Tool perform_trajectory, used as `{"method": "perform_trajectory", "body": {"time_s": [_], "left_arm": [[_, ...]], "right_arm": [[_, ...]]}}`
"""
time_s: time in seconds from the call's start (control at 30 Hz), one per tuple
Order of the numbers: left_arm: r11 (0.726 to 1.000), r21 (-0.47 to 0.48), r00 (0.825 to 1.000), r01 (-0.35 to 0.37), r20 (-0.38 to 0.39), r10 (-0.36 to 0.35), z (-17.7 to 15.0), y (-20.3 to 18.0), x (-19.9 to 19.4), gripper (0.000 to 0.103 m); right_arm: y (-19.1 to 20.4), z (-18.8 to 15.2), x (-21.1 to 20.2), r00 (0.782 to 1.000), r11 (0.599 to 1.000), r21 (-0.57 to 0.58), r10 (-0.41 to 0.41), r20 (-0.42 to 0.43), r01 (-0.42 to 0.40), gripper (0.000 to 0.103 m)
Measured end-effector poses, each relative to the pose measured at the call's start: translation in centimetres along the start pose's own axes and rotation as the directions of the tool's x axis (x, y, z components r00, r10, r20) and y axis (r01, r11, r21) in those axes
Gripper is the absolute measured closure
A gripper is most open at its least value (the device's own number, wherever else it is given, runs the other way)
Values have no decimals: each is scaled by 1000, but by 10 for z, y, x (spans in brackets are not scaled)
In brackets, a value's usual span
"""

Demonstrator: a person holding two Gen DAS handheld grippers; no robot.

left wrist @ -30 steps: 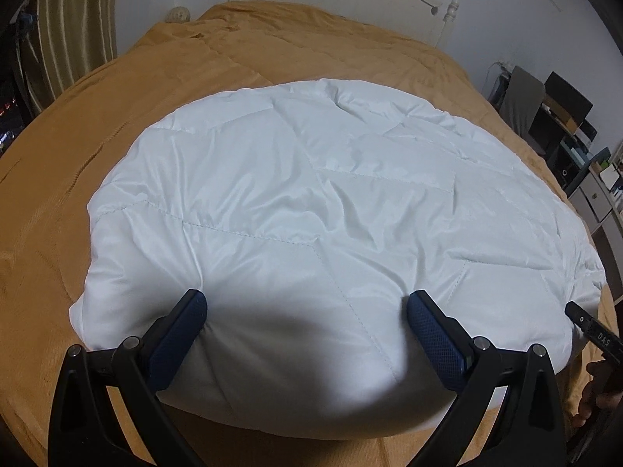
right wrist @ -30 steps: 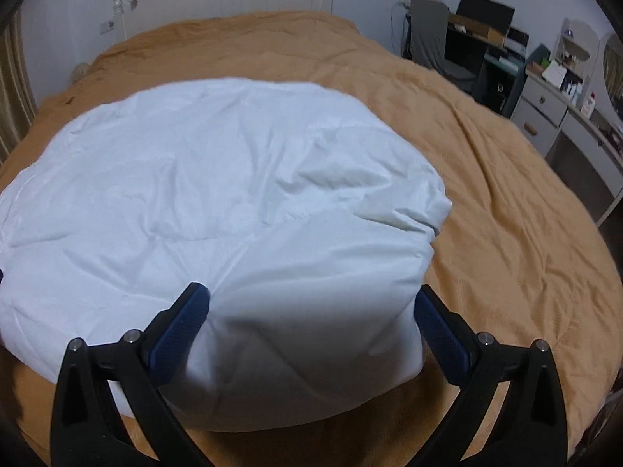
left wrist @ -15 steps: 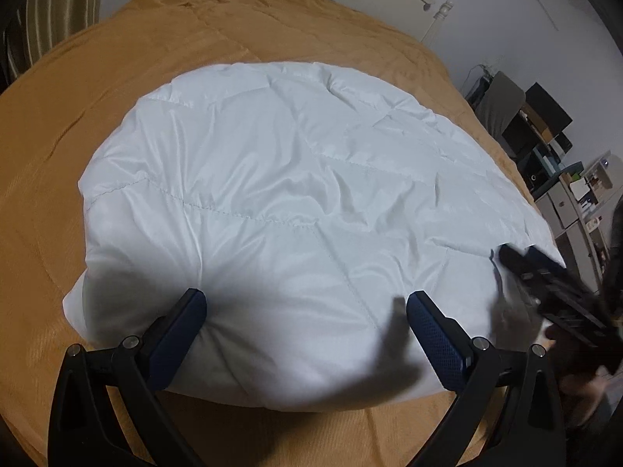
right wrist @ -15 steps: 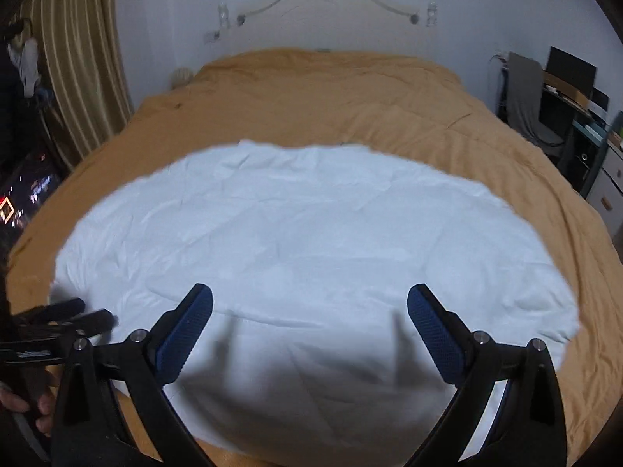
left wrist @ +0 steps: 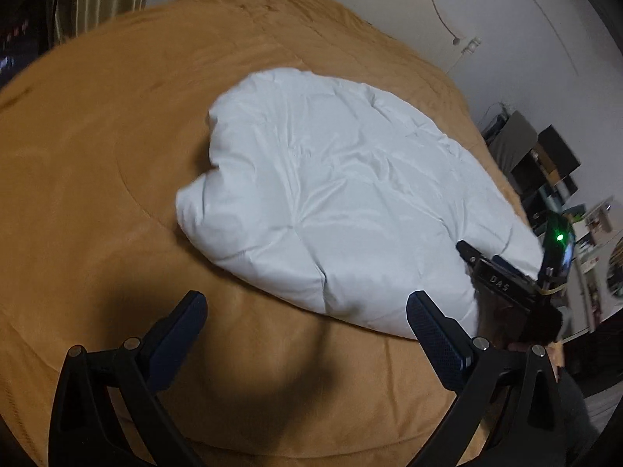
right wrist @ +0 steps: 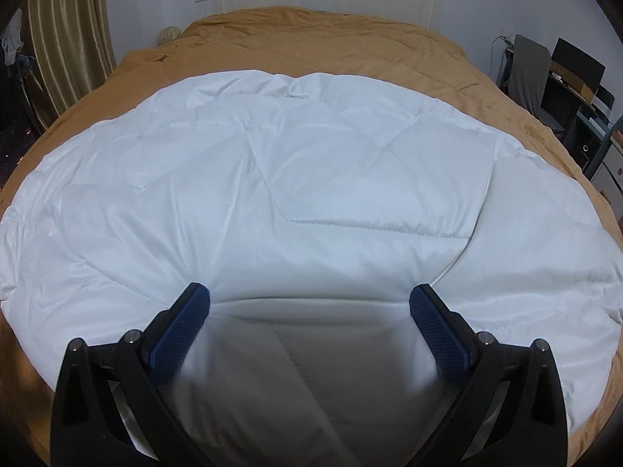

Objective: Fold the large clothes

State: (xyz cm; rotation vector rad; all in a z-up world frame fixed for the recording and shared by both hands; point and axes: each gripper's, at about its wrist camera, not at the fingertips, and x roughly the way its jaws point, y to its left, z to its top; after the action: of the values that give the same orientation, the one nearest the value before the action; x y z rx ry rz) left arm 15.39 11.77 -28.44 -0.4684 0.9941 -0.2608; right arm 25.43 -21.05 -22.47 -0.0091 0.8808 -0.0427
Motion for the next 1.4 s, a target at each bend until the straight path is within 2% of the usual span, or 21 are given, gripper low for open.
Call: {"method": "perform_trajectory", "body": {"time_s": [0.07, 0.13, 0.2, 0.3, 0.4, 0.47, 0.53, 0.57, 0.6, 0.63, 0.67, 0.73, 0.8, 0.83, 0.87, 0.93, 1.0, 1.03, 1.1, 1.23, 1.4], "left_arm": [[989, -137, 998, 53, -15, -56, 0, 14, 12, 1], [961, -258, 994, 102, -16, -110, 6, 29, 28, 1], [938, -324, 992, 121, 2, -128, 15, 38, 37, 1], [934, -316, 986, 167, 42, -162, 37, 33, 46, 0], [927, -343, 986, 152, -18, -169, 57, 28, 70, 0], [909, -381, 981, 170, -21, -192, 65, 31, 85, 1], [875, -435, 973, 212, 14, -229, 68, 39, 91, 1], [852, -462, 966, 246, 48, -253, 67, 43, 89, 5], [847, -463, 964, 260, 71, -257, 65, 45, 84, 14], [863, -445, 970, 241, 73, -233, 63, 44, 80, 37], [880, -416, 973, 227, 67, -220, 62, 43, 77, 44], [919, -336, 978, 208, 69, -196, 59, 35, 72, 52], [929, -314, 981, 194, 71, -181, 59, 30, 68, 54], [929, -315, 981, 195, 75, -181, 61, 28, 67, 55], [929, -313, 981, 195, 80, -179, 61, 26, 66, 56], [941, -289, 984, 175, 74, -161, 62, 21, 66, 56], [943, -286, 985, 170, 66, -157, 65, 16, 68, 56], [940, -292, 985, 173, 62, -162, 66, 19, 69, 56], [943, -286, 985, 173, 52, -165, 71, 16, 71, 56], [964, -225, 990, 142, 41, -136, 71, 8, 73, 56], [976, -183, 993, 116, 21, -114, 75, 0, 78, 55]], "right_arm": [[0, -2, 0, 1000, 1000, -17, 12, 4, -12, 0], [-4, -3, 2, 1000, 1000, -23, 20, 5, -20, 0], [-9, -3, 4, 1000, 1000, -15, 26, 2, -26, 0], [-8, -5, 4, 1000, 1000, -15, 22, 5, -22, 0], [-7, -5, 4, 1000, 1000, -17, 15, 4, -15, 0], [-6, -5, 4, 1000, 1000, -16, 14, 4, -14, 0], [-4, -5, 5, 1000, 1000, -12, 7, 2, -7, 0], [-4, -5, 5, 1000, 1000, -12, 7, 1, -7, 0], [-4, -5, 5, 1000, 1000, -13, 7, 1, -7, 0], [-4, -5, 4, 1000, 1000, -12, 8, 0, -8, 0], [-5, -4, 3, 1000, 1000, -6, 13, -2, -13, 0], [-6, 0, -3, 1000, 1000, 12, 20, -16, -19, 2], [-7, 4, -19, 1000, 998, 55, 23, -15, -22, 40], [-6, 7, -29, 997, 995, 78, 68, -23, -66, 75], [-4, 9, -38, 990, 987, 95, 135, -42, -130, 97], [4, 8, -52, 974, 972, 112, 216, -72, -207, 97], [17, 4, -47, 961, 970, 106, 234, -146, -220, 97], [23, 3, -35, 955, 971, 103, 232, -187, -215, 97], [29, 9, -12, 957, 980, 95, 193, -215, -176, 103], [29, 61, 30, 958, 984, 119, 161, -238, -136, 103], [28, 130, 92, 958, 989, 132, 106, -266, -73, 103]]}}
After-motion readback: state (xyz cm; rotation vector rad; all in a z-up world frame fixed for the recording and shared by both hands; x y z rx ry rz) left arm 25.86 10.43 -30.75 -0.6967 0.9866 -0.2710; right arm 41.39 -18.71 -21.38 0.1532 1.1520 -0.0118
